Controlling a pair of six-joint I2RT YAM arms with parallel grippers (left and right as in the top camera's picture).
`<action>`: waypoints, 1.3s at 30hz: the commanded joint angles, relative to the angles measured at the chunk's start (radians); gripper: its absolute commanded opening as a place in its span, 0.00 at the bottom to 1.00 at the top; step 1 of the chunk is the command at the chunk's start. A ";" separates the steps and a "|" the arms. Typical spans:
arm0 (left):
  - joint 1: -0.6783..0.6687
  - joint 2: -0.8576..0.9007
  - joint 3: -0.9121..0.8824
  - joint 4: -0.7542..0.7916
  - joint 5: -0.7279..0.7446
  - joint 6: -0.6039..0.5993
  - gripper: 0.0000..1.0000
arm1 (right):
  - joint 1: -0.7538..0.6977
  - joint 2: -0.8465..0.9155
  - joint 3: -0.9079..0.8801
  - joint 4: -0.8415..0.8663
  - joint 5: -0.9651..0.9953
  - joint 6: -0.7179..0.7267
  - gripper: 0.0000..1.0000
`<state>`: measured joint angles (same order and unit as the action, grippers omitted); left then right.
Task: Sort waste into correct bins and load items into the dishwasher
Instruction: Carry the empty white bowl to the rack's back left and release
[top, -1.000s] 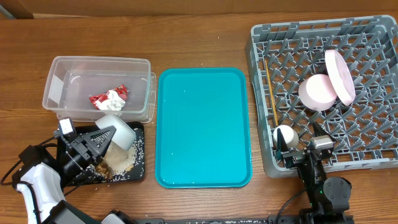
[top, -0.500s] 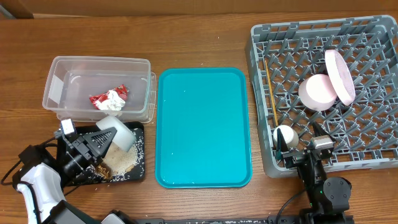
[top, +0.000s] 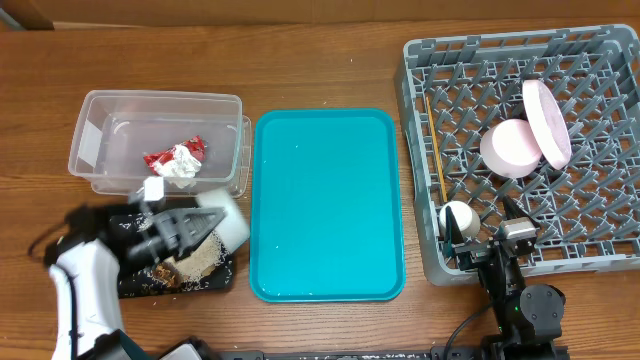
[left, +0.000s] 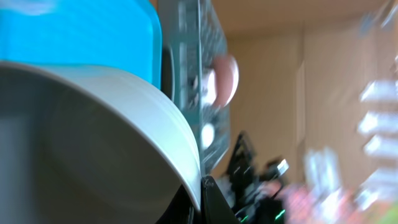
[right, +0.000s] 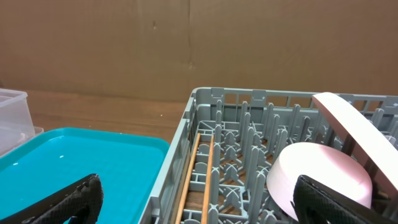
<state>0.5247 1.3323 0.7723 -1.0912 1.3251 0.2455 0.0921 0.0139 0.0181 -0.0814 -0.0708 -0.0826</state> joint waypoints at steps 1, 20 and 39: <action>-0.173 -0.026 0.134 0.093 -0.165 -0.155 0.04 | 0.001 -0.009 -0.010 0.004 0.006 -0.004 1.00; -1.004 0.470 0.441 1.680 -0.510 -1.376 0.04 | 0.001 -0.009 -0.010 0.004 0.006 -0.004 1.00; -1.162 0.961 0.852 1.785 -0.593 -1.573 0.05 | 0.001 -0.009 -0.010 0.004 0.006 -0.004 1.00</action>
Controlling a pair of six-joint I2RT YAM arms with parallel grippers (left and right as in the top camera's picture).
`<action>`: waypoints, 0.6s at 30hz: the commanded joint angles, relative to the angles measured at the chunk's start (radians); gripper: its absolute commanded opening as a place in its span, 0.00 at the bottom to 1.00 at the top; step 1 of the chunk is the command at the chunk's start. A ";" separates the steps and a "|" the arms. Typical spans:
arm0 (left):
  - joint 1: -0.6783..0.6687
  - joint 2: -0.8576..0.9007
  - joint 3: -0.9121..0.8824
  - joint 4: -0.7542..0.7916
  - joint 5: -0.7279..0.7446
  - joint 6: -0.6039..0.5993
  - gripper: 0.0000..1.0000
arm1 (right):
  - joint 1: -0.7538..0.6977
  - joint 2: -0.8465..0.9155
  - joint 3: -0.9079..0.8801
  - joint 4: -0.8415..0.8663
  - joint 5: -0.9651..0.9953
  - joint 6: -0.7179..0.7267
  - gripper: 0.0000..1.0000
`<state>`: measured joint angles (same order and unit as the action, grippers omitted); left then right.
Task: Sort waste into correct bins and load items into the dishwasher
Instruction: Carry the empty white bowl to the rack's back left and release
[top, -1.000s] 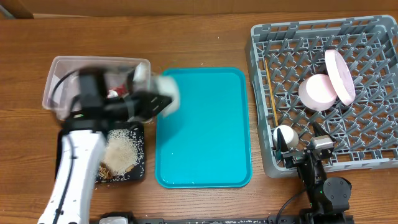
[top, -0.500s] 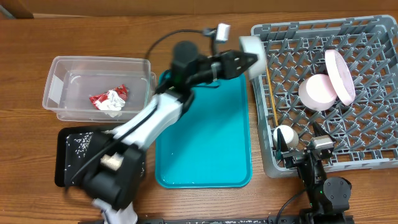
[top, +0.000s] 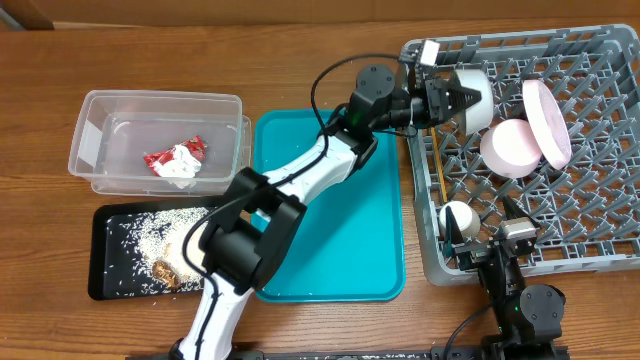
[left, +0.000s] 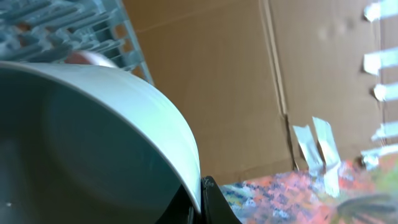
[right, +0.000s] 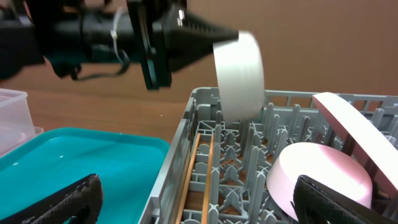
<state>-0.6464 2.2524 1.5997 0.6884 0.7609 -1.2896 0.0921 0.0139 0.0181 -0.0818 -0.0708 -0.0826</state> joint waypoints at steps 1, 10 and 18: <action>0.009 0.049 0.025 0.005 -0.028 -0.039 0.05 | 0.001 -0.009 -0.010 0.005 0.006 -0.004 1.00; 0.012 0.064 0.025 0.005 -0.001 -0.015 0.13 | 0.001 -0.009 -0.010 0.005 0.007 -0.004 1.00; 0.032 0.064 0.025 0.004 0.068 -0.015 1.00 | 0.001 -0.009 -0.010 0.005 0.006 -0.004 1.00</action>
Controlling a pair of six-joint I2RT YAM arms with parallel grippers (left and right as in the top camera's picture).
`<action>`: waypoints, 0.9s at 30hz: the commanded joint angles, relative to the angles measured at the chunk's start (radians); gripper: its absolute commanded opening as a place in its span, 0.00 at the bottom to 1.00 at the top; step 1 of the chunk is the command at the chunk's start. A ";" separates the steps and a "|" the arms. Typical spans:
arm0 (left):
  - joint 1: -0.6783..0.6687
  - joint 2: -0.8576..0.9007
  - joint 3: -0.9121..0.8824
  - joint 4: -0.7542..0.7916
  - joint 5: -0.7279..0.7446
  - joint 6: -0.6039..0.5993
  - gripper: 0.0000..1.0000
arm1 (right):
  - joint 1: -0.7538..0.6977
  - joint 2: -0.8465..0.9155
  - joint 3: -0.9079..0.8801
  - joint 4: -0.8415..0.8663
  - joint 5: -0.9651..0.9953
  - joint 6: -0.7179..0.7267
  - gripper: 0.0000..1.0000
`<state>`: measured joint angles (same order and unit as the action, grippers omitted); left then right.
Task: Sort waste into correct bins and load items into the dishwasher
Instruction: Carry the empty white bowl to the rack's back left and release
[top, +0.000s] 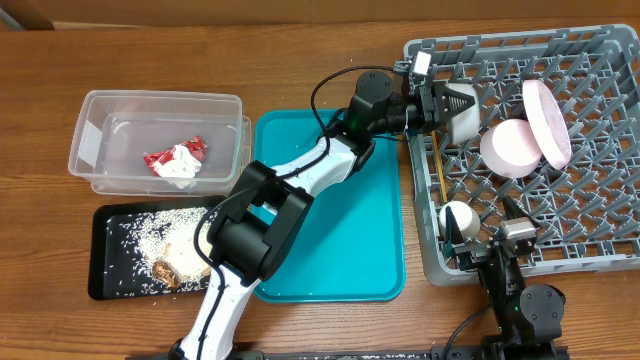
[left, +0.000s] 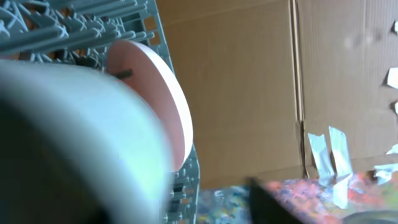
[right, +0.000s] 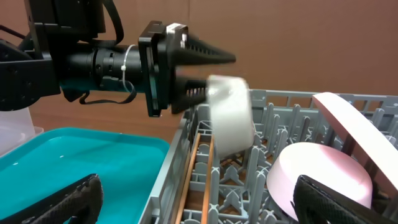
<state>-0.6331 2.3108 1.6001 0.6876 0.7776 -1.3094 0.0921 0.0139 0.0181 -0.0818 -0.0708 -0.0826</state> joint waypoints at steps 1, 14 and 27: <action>0.027 0.006 0.024 0.005 0.066 -0.001 1.00 | 0.001 -0.009 -0.010 0.005 0.007 -0.004 1.00; 0.190 -0.098 0.025 -0.330 0.167 0.098 1.00 | 0.001 -0.009 -0.010 0.005 0.006 -0.004 1.00; 0.253 -0.545 0.025 -1.398 -0.403 0.719 1.00 | 0.001 -0.009 -0.010 0.005 0.006 -0.004 1.00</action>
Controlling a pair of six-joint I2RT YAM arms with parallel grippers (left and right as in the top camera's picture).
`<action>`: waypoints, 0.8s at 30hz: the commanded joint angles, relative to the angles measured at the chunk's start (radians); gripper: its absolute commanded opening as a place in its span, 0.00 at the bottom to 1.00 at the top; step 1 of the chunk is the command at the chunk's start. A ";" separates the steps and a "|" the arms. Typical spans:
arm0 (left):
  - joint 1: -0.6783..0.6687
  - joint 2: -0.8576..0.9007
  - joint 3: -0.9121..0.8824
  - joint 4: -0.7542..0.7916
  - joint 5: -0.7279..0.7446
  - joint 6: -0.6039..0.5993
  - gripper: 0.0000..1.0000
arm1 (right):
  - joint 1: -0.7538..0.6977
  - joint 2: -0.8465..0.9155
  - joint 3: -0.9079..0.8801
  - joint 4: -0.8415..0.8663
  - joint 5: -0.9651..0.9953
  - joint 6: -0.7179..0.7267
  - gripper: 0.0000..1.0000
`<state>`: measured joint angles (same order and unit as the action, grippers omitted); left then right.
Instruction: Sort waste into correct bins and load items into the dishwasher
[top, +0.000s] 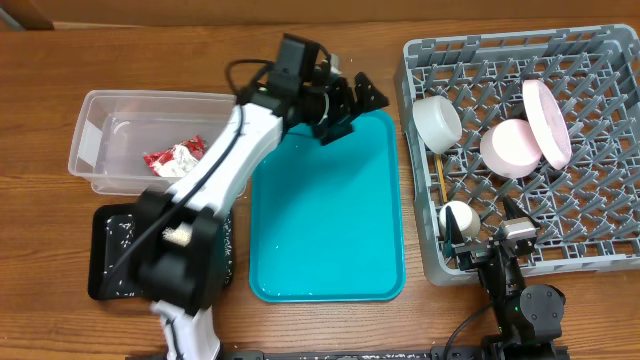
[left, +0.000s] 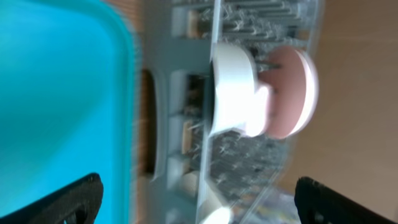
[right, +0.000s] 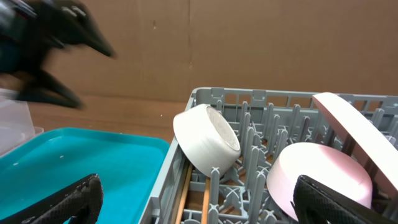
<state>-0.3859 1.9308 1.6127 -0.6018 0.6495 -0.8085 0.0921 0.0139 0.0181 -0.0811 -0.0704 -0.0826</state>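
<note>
A white bowl (top: 437, 121) lies tilted on its side in the far left corner of the grey dish rack (top: 600, 262), its opening facing right in the right wrist view (right: 206, 146). My left gripper (top: 357, 110) hangs open and empty over the far right corner of the teal tray (top: 325, 220), apart from the bowl (left: 233, 96). My right gripper (right: 196, 208) stands open at the rack's near left corner, holding nothing.
The rack also holds a pink bowl (top: 510, 148), a pink plate (top: 547, 122) on edge, wooden chopsticks (top: 438, 170) and a small white cup (top: 458, 217). At the left stand a clear bin (top: 95, 140) with a red-white wrapper (top: 175, 160) and a black tray (top: 110, 280) of rice.
The white bowl has left my left gripper and now rests in the rack. My left gripper, now open, has moved left from the rack to over the teal tray's far right corner.
My left gripper held the white bowl over the black tray at the front left. Then it held the bowl above the rack's far left corner, then lower among the pegs. Now the bowl lies in the rack and the gripper is away, open. The right arm stayed still.
</note>
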 joint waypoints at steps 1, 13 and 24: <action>0.006 -0.211 0.013 -0.175 -0.345 0.248 1.00 | 0.001 -0.009 -0.010 0.004 0.006 -0.004 1.00; 0.006 -0.651 0.013 -0.710 -0.706 0.385 1.00 | 0.001 -0.009 -0.010 0.004 0.006 -0.004 1.00; 0.006 -0.715 0.012 -0.855 -0.675 0.406 1.00 | 0.001 -0.009 -0.010 0.004 0.006 -0.004 1.00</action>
<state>-0.3851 1.2156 1.6184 -1.4342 0.0010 -0.4362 0.0921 0.0139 0.0181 -0.0818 -0.0708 -0.0826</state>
